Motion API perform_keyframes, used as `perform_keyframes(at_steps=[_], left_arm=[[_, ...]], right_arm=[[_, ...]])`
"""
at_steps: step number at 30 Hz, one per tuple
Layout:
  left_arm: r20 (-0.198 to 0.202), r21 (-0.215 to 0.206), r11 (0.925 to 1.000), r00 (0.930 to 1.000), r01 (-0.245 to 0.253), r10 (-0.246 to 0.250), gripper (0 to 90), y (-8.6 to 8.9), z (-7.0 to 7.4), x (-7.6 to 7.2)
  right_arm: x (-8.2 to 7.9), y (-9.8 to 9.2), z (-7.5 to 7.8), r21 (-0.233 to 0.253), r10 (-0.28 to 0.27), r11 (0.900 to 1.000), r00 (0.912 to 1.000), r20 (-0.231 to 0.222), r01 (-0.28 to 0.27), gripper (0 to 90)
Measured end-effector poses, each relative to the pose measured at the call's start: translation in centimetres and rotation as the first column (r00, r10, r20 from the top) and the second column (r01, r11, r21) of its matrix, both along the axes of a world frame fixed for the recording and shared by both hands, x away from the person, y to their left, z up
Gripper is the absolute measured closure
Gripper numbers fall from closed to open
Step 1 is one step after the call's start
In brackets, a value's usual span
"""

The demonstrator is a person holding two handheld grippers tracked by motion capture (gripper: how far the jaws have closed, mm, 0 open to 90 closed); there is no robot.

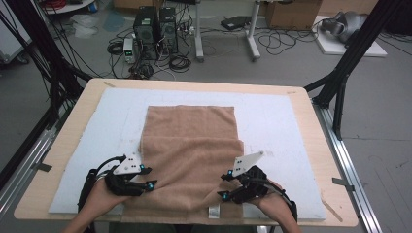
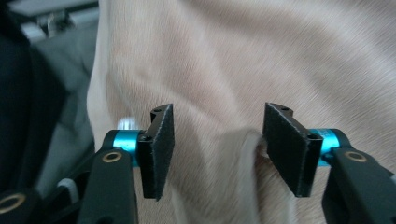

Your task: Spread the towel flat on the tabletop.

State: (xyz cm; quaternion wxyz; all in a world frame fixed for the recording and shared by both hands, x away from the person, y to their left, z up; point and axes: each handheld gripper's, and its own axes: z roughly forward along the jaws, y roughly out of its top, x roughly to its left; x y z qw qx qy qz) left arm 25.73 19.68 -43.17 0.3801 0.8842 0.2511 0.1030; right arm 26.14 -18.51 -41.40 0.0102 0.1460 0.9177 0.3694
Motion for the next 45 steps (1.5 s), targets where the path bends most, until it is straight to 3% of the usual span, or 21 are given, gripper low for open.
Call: perform_keyframes(at_steps=[1,2,4,6,8,12,15,17,18,21,23,25,28,30,32,34,35,37,40,42,45], left_arm=[[-0.010,-0.006,0.9999,0.9999,0.014,-0.014,58.4,0.1,-0.4,0.0],[-0.018,-0.009,0.9997,0.9995,0.024,-0.024,69.8,0.0,-0.7,-0.2],[-0.003,-0.016,0.9995,0.9996,0.029,-0.029,80.1,0.0,-0.8,-0.6],[-0.001,-0.004,0.9993,0.9994,0.036,-0.036,83.9,-0.1,-0.7,-0.8],[-0.013,-0.011,0.9987,0.9987,0.050,-0.050,85.1,-0.1,-0.5,-0.9],[-0.026,-0.032,0.9945,0.9946,0.100,-0.101,85.5,0.4,0.4,-2.3],[-0.025,-0.053,0.9902,0.9911,0.129,-0.131,85.5,0.6,1.2,-3.8],[-0.015,-0.066,0.9883,0.9902,0.138,-0.139,85.0,0.7,1.9,-4.3],[-0.003,-0.072,0.9882,0.9907,0.136,-0.136,83.7,0.8,2.1,-4.2],[0.031,-0.075,0.9932,0.9957,0.089,-0.087,72.1,0.9,2.5,-3.5],[0.042,-0.084,0.9946,0.9975,0.061,-0.057,67.9,0.9,2.3,-2.6],[0.034,-0.067,0.9975,0.9992,0.021,-0.019,62.7,0.8,1.6,-1.5],[0.015,-0.034,0.9994,0.9999,-0.004,0.004,60.5,0.7,0.3,-0.4],[-0.016,-0.014,0.9999,0.9999,-0.002,0.002,60.8,0.5,-0.4,0.0],[0.004,-0.010,0.9999,1.0000,0.003,-0.003,63.8,0.4,-0.9,-0.3],[0.012,-0.011,0.9999,0.9999,0.008,-0.008,71.6,0.3,-0.9,-0.7],[0.018,-0.008,0.9997,0.9996,0.021,-0.021,79.0,0.3,-0.9,-1.0],[0.018,-0.009,0.9993,0.9992,0.037,-0.036,84.2,0.2,-0.8,-1.6],[-0.007,-0.007,0.9969,0.9969,0.078,-0.078,85.4,0.4,-0.6,-2.7],[-0.016,-0.014,0.9948,0.9947,0.101,-0.102,85.4,0.8,-0.4,-3.8],[-0.014,-0.040,0.9930,0.9936,0.111,-0.112,83.7,1.5,0.3,-5.1]], right_arm=[[-0.1,0.1,-0.5,-0.021,0.000,1.000,0.9999,-0.012,0.000,43.0],[-0.2,0.4,-1.1,-0.036,0.005,0.999,0.9997,-0.024,-0.006,47.2],[-0.6,0.6,-1.8,-0.031,-0.002,1.000,0.9998,0.017,0.002,56.9],[-0.7,0.3,-1.7,-0.012,-0.010,1.000,0.9999,0.006,0.010,70.4],[-0.8,0.2,-1.4,-0.010,0.016,1.000,0.9999,-0.005,-0.016,75.7],[-1.6,0.3,-0.8,-0.005,0.091,0.996,0.9935,-0.069,-0.092,76.5],[-2.9,0.1,0.1,-0.005,0.135,0.991,0.9878,-0.078,-0.135,75.8],[-3.3,-0.2,0.9,0.039,0.178,0.984,0.9793,-0.096,-0.175,72.6],[-3.3,-0.3,1.3,0.051,0.180,0.983,0.9795,-0.090,-0.176,69.0],[-2.4,-0.7,2.3,0.089,0.109,0.990,0.9938,-0.021,-0.107,55.9],[-1.2,-0.9,2.5,0.110,0.062,0.992,0.9980,-0.013,-0.060,54.0],[-0.3,-0.6,1.9,0.065,0.017,0.998,0.9998,0.006,-0.017,51.0],[0.7,0.1,0.4,0.013,-0.008,1.000,0.9999,-0.007,0.008,49.7],[1.0,0.5,-0.7,-0.008,-0.011,1.000,0.9997,-0.022,0.011,49.9],[1.0,0.8,-1.8,-0.038,-0.015,0.999,0.9993,-0.034,0.014,54.5],[0.5,0.9,-2.3,-0.023,-0.026,0.999,0.9997,0.000,0.026,67.4],[0.3,0.8,-2.3,-0.018,-0.021,1.000,0.9998,0.001,0.021,76.7],[0.0,0.8,-2.3,-0.014,0.011,1.000,0.9997,-0.020,-0.011,84.1],[-1.1,1.0,-2.1,-0.014,0.083,0.996,0.9946,-0.063,-0.084,85.3],[-1.9,1.0,-1.9,-0.015,0.111,0.994,0.9915,-0.068,-0.112,85.1],[-3.1,0.5,-0.9,0.042,0.131,0.991,0.9898,-0.056,-0.129,75.3]])
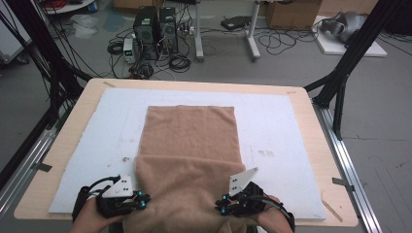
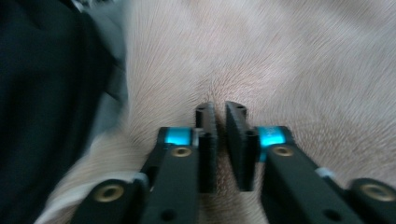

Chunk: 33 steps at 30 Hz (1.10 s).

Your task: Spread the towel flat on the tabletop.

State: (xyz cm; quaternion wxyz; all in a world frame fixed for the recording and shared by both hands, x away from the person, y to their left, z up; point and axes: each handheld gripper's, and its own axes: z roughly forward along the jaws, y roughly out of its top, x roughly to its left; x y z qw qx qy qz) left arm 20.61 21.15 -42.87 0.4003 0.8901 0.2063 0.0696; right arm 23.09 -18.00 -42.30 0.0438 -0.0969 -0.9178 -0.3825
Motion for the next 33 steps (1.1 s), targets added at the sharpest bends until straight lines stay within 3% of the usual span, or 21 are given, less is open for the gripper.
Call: perform_keyframes(at_steps=[3,7,10,13,16,18,21,25,28,33], left_arm=[[0.041,-0.025,0.9979,0.9973,-0.060,0.061,68.6,0.4,0.9,0.3],[0.076,-0.040,0.9925,0.9901,-0.115,0.118,62.5,0.4,1.3,2.2],[0.064,-0.033,0.9885,0.9867,-0.148,0.150,60.5,0.0,0.6,3.5],[0.034,0.019,0.9899,0.9896,-0.140,0.140,60.7,-0.6,-0.6,4.3],[0.037,0.026,0.9918,0.9916,-0.125,0.124,70.5,-0.7,-1.2,4.1],[0.033,0.024,0.9928,0.9926,-0.117,0.117,81.6,-0.6,-1.2,3.9],[0.029,0.029,0.9938,0.9939,-0.107,0.106,85.8,-0.3,-1.0,3.7],[0.028,0.029,0.9956,0.9957,-0.089,0.088,86.1,0.6,-0.7,2.7],[0.026,0.019,0.9956,0.9955,-0.091,0.091,84.4,1.2,-0.5,2.3],[0.033,-0.010,0.9906,0.9901,-0.137,0.137,70.3,1.9,-0.1,2.5]], right_arm=[[0.4,-0.6,1.4,0.040,-0.060,0.997,0.9972,0.043,0.059,66.9],[2.4,-0.7,2.2,0.005,-0.148,0.989,0.9829,0.109,0.148,61.1],[3.9,-0.4,1.4,-0.018,-0.167,0.985,0.9814,0.095,0.169,58.6],[4.6,0.1,0.1,-0.049,-0.171,0.983,0.9821,0.079,0.175,57.9],[4.7,0.7,-1.3,-0.079,-0.160,0.983,0.9843,0.075,0.166,64.1],[4.4,0.5,-1.4,-0.061,-0.166,0.983,0.9825,0.084,0.172,74.9],[4.0,0.7,-1.3,-0.058,-0.146,0.987,0.9869,0.067,0.150,82.8],[3.1,1.2,-0.9,-0.049,-0.095,0.994,0.9943,0.048,0.097,81.5],[3.0,0.8,-0.5,-0.009,-0.094,0.996,0.9953,0.026,0.094,75.6],[3.8,0.1,0.2,-0.003,-0.160,0.987,0.9859,0.050,0.160,67.4]])
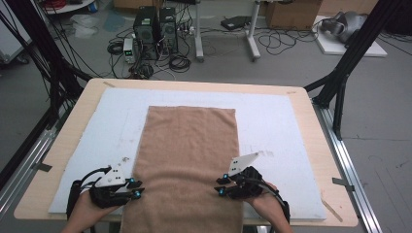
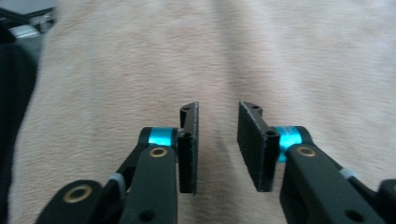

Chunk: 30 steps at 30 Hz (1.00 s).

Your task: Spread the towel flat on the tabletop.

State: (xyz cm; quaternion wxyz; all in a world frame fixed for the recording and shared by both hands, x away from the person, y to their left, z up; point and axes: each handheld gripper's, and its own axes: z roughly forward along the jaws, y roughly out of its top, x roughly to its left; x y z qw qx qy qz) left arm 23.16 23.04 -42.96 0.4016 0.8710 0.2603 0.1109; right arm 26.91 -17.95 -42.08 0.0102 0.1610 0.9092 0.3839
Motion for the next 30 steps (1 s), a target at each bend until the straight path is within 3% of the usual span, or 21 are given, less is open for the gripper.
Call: perform_keyframes(at_steps=[7,13,25,30], left_arm=[[0.013,-0.038,0.9970,0.9976,-0.067,0.068,61.3,0.4,0.3,1.2],[0.014,-0.072,0.9918,0.9942,-0.105,0.106,55.0,0.4,0.8,2.6],[0.035,-0.093,0.9760,0.9790,-0.197,0.201,40.3,0.2,1.7,5.6],[0.043,-0.109,0.9701,0.9740,-0.217,0.223,37.8,0.3,2.0,6.0]], right_arm=[[1.3,-1.7,-0.1,0.024,-0.096,0.995,0.9954,0.001,0.096,58.0],[2.5,-2.7,0.4,0.040,-0.179,0.983,0.9838,0.019,0.178,44.7],[5.4,-2.5,1.8,0.070,-0.269,0.961,0.9627,0.030,0.266,23.0],[6.4,-2.5,3.0,0.099,-0.287,0.954,0.9570,0.040,0.282,21.5]])
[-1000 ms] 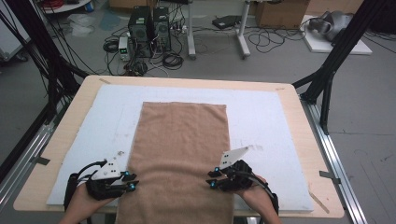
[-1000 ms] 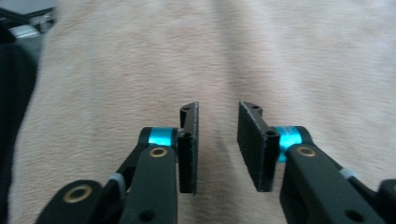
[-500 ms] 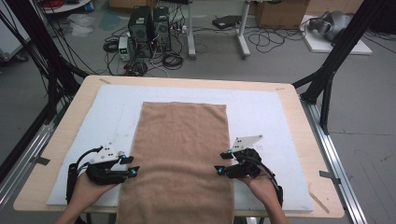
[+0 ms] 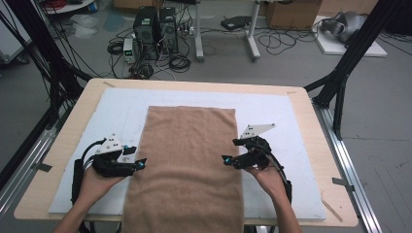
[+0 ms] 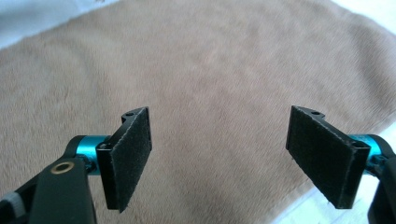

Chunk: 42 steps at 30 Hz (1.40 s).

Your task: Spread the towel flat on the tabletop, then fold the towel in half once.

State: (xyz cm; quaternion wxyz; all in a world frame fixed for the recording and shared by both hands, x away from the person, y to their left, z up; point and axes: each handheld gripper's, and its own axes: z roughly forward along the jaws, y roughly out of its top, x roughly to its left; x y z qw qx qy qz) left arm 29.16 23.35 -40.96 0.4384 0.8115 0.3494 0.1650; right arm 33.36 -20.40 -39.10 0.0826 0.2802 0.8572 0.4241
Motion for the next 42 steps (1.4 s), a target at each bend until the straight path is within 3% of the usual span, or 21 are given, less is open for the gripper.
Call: perform_keyframes(at_steps=[14,24,29,35,42], left_arm=[[0.002,0.015,0.9999,1.0000,-0.001,0.001,36.5,-0.5,0.4,0.6],[0.001,0.001,0.9999,0.9999,-0.014,0.014,36.3,-0.1,0.5,1.5],[0.003,0.008,0.9997,0.9997,-0.024,0.024,36.2,-0.1,1.3,2.5],[0.015,0.006,0.9996,0.9995,-0.029,0.029,36.9,-0.4,2.5,4.3],[0.013,0.012,0.9981,0.9981,-0.060,0.059,38.9,-0.5,4.1,6.8]], right_arm=[[0.5,0.8,0.4,-0.021,0.004,1.000,1.0000,0.009,-0.004,19.9],[1.0,0.7,0.5,-0.016,-0.001,1.000,1.0000,0.006,0.001,20.0],[1.5,0.6,1.3,-0.030,-0.004,1.000,0.9999,0.011,0.005,20.1],[3.3,0.5,2.5,-0.037,-0.019,0.999,0.9997,0.016,0.020,20.1],[4.8,0.8,4.5,-0.031,-0.038,0.999,0.9976,0.057,0.040,21.2]])
